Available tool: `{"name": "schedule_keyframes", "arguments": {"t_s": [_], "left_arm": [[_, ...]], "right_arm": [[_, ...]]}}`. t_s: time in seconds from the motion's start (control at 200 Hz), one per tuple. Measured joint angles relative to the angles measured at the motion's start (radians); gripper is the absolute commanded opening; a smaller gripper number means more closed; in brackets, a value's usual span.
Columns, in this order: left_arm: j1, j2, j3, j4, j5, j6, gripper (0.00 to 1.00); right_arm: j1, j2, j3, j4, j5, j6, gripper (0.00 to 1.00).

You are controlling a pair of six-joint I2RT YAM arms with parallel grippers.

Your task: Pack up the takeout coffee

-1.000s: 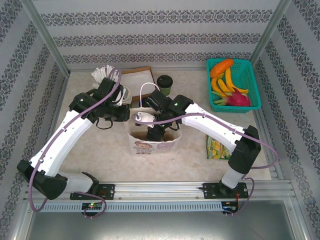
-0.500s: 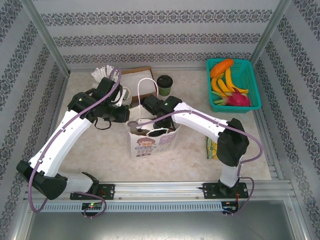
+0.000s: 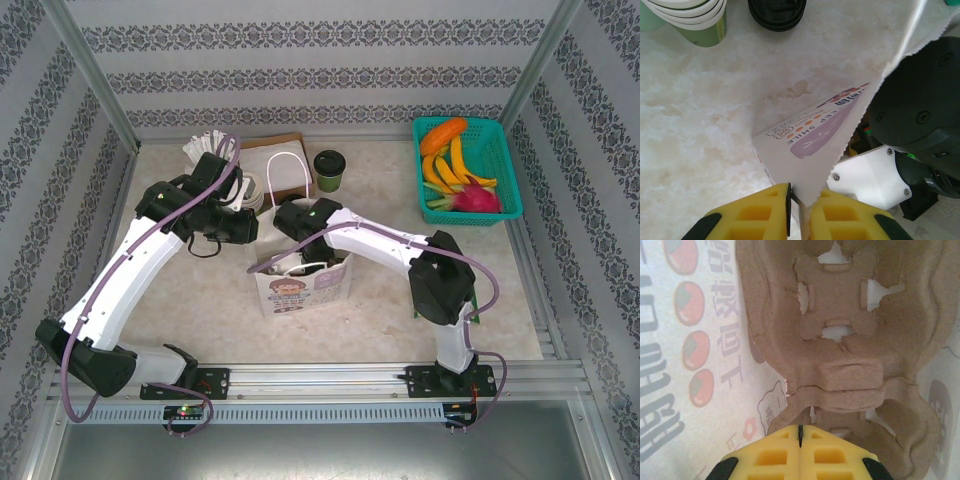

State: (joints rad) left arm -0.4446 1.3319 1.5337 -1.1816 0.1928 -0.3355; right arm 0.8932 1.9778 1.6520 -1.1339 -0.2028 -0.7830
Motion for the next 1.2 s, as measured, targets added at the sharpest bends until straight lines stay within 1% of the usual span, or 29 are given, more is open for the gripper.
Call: {"name": "schedule_keyframes", "arguments": {"t_s": [0.26, 0.31, 0.34, 0.4, 0.47, 0.5, 0.57, 0.655, 0.789, 0.889, 1.009, 1.109, 1.199], "left_arm": [[0.002, 0.000, -0.007, 0.006, 0.018, 0.004, 0.20], [0.003, 0.000, -0.009, 0.008, 0.021, 0.006, 0.22], [0.004, -0.002, -0.011, 0.008, 0.022, 0.008, 0.27], [0.010, -0.007, -0.015, 0.007, 0.025, 0.021, 0.46], [0.021, -0.022, -0.021, 0.007, 0.031, 0.024, 0.61], [0.024, -0.032, -0.026, 0.008, 0.032, 0.025, 0.64], [0.031, -0.068, -0.042, 0.007, 0.036, 0.014, 0.64], [0.035, -0.127, -0.071, 0.008, 0.053, 0.002, 0.62], [0.035, -0.240, -0.151, 0.017, 0.129, -0.033, 0.58], [0.034, -0.282, -0.207, 0.030, 0.175, -0.059, 0.53], [0.035, -0.276, -0.238, 0.054, 0.188, -0.089, 0.42], [0.034, -0.250, -0.240, 0.071, 0.174, -0.103, 0.28], [0.034, -0.224, -0.240, 0.081, 0.164, -0.108, 0.19]], "right_arm": [[0.002, 0.051, -0.002, 0.016, 0.046, -0.010, 0.10], [0.002, 0.051, -0.002, 0.015, 0.045, -0.010, 0.11], [0.002, 0.050, -0.001, 0.015, 0.045, -0.010, 0.11], [0.002, 0.047, 0.000, 0.016, 0.036, -0.010, 0.12], [0.002, 0.033, 0.000, 0.018, 0.023, -0.010, 0.11], [0.002, 0.024, 0.000, 0.018, 0.018, -0.010, 0.11], [0.002, -0.003, -0.002, 0.023, 0.010, -0.010, 0.10], [0.002, -0.035, -0.007, 0.028, 0.000, -0.010, 0.09], [0.002, -0.047, -0.010, 0.035, -0.009, -0.010, 0.08], [0.002, -0.047, -0.027, 0.051, -0.016, -0.009, 0.08], [0.004, -0.035, -0.053, 0.072, -0.016, -0.009, 0.07], [0.013, -0.005, -0.060, 0.087, -0.014, -0.008, 0.07], [0.019, 0.016, -0.074, 0.115, -0.001, -0.006, 0.08]]}}
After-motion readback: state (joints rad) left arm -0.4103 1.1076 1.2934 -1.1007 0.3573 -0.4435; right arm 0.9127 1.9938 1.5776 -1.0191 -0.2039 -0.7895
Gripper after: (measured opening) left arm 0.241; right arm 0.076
